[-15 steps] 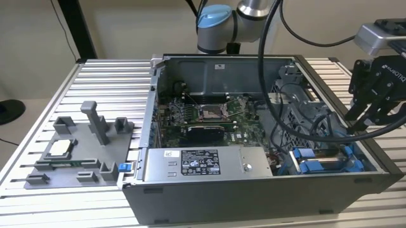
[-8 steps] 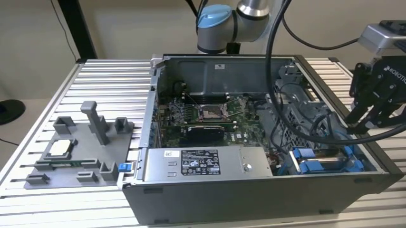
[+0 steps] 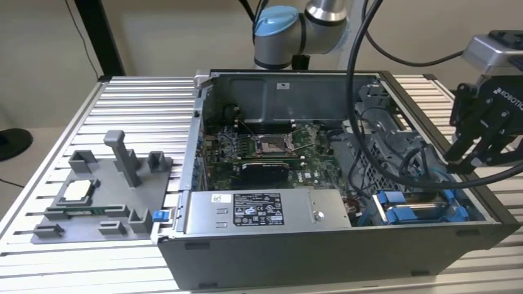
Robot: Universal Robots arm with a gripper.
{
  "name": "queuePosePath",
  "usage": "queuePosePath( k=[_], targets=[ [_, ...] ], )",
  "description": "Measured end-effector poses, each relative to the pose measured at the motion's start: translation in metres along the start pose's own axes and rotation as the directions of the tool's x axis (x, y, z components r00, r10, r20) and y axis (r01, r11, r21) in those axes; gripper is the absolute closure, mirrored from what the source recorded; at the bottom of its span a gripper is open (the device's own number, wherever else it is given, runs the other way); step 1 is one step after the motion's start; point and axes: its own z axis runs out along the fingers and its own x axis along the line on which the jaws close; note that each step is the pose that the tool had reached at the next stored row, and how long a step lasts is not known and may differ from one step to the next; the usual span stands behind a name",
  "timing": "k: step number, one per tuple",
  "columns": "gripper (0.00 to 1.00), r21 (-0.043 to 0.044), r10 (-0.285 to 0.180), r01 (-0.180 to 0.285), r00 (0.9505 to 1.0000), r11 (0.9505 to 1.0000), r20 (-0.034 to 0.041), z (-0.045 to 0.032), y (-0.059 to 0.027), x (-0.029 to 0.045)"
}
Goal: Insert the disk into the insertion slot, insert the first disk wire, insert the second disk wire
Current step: 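Insert the second disk wire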
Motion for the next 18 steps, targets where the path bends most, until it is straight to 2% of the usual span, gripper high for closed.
queuePosePath(
  k=[5,18],
  targets=[
    [0.0,-0.0006,-0.001,0.001,1.0,1.0,-0.008,0.0028,-0.0002,-0.0006],
    [0.0,-0.0007,-0.002,0.002,1.0,1.0,-0.0081,0.0029,-0.0002,-0.0006]
  ],
)
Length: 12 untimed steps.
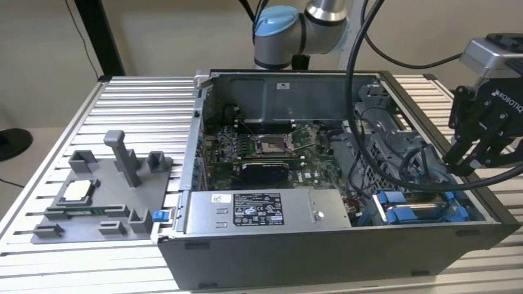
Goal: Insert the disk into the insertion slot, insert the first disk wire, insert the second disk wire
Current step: 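Insert the second disk wire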
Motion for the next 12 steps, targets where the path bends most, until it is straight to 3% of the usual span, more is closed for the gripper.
queuePosePath(
  k=[1,2,12],
  targets=[
    [0.0,0.0,0.0,0.0,1.0,1.0,0.0,0.0,0.0,0.0],
    [1.0,0.0,0.0,0.0,1.0,1.0,0.0,0.0,0.0,0.0],
    [1.0,0.0,0.0,0.0,1.0,1.0,-0.0002,0.0,0.0,0.0]
  ],
)
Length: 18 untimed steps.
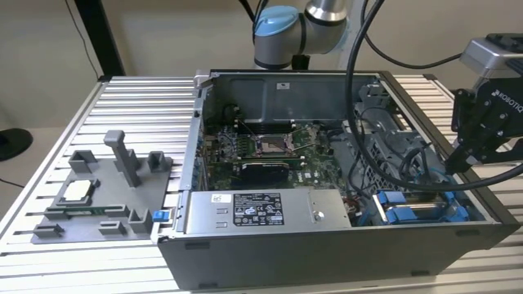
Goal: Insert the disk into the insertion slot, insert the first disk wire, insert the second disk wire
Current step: 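Insert the second disk wire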
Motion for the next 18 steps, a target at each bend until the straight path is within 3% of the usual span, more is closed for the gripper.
queuePosePath(
  k=[3,5,9,14,18],
  targets=[
    [1.0,0.0,0.0,0.0,1.0,1.0,-0.0002,-0.0006,0.0002,0.0],
    [1.0,0.0004,0.0,0.0,1.0,1.0,0.0008,-0.005,0.0026,0.0],
    [1.0,0.0063,0.0,0.0,1.0,1.0,0.0032,-0.0137,0.0144,0.0006],
    [1.0,0.0214,0.0,0.0,1.0,0.9998,0.003,-0.0138,0.0335,0.0027],
    [1.0,0.0413,0.0,0.0,1.0,0.9991,0.0032,-0.0129,0.047,0.0053]
  ],
)
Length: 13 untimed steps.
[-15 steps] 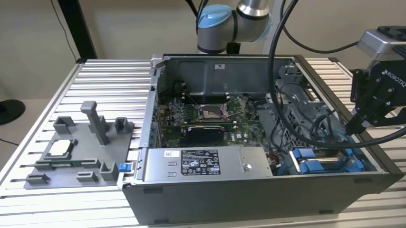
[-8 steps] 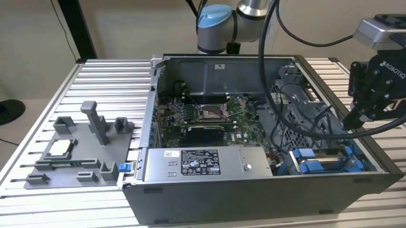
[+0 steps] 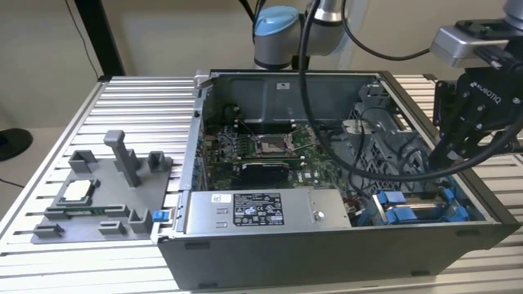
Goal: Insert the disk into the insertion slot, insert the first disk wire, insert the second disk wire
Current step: 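Insert the second disk wire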
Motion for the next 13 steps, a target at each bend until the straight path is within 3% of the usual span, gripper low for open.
queuePosePath(
  k=[4,8,11,13],
  targets=[
    [1.0,0.0279,0.0,0.0,1.0,0.9996,0.0002,0.0015,0.0146,0.0022],
    [1.0,0.0617,0.0,0.0,1.0,0.9981,0.0005,0.0043,0.0281,0.0035],
    [1.0,0.0975,0.0,0.0,1.0,0.9952,0.0016,0.006,0.0365,0.0042],
    [1.0,0.1255,0.0,0.0,1.0,0.9921,0.0034,0.0064,0.0375,0.0047]
  ],
)
